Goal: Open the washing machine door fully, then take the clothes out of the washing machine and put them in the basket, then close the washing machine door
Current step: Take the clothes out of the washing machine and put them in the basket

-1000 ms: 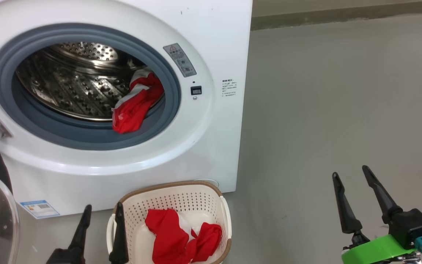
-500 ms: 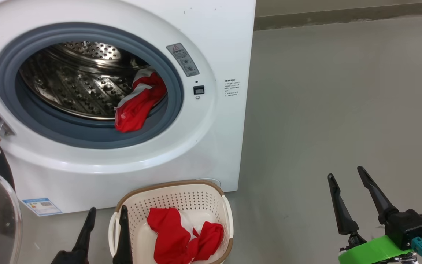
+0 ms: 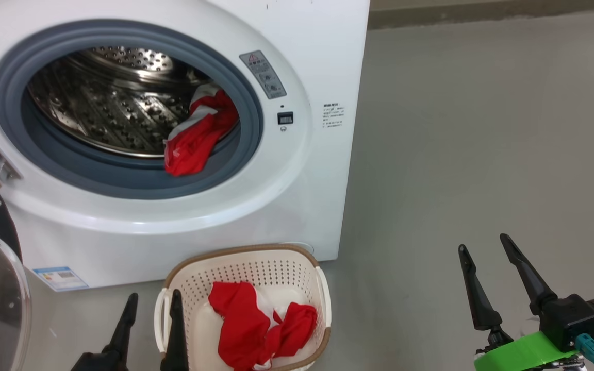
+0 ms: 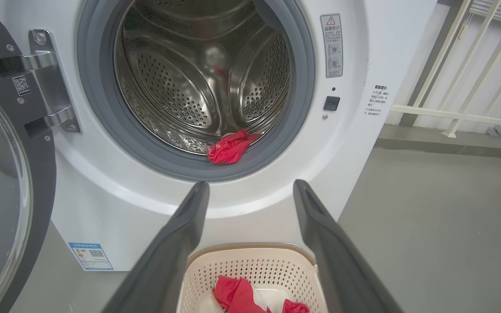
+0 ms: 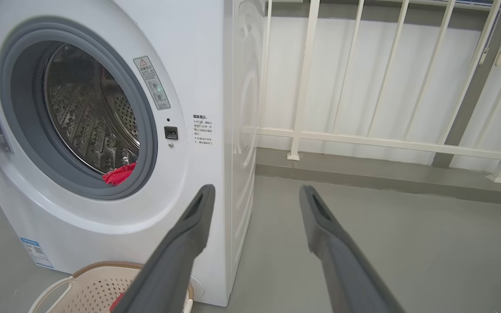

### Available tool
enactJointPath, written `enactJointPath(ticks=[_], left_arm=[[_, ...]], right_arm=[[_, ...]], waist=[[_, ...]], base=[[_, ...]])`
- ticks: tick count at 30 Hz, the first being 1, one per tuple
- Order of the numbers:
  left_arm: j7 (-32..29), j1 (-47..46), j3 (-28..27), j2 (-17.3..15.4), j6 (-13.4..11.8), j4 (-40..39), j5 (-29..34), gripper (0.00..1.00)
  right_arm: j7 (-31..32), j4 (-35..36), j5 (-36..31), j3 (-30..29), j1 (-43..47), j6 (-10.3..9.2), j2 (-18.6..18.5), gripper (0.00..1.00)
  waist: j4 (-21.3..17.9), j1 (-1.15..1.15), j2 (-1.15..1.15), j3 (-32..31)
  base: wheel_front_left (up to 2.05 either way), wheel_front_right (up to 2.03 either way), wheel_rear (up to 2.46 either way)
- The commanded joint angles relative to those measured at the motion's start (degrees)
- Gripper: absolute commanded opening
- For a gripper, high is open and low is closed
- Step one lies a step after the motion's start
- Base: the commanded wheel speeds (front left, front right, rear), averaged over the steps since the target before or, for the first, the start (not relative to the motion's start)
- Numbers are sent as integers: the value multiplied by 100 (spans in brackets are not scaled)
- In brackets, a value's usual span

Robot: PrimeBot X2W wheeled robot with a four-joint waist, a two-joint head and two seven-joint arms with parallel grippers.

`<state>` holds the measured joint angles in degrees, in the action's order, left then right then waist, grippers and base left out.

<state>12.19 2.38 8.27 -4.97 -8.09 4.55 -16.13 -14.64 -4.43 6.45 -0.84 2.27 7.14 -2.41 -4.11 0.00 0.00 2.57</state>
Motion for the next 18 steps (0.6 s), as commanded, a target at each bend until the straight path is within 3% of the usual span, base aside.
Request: enactJointPath(ticks=[1,18], left_arm=[[47,-215,-166,-29,2,-121,-52,100],[122,-1903,-244,-118,44,335,-61,100]], right_arm=[[-36,155,-56,160,-146,35,-47,100],[-36,386,4,361,-746,35,-47,100]], waist=[[20,0,0,111],[78,0,0,1351]], base=[[0,0,0],[0,0,0]])
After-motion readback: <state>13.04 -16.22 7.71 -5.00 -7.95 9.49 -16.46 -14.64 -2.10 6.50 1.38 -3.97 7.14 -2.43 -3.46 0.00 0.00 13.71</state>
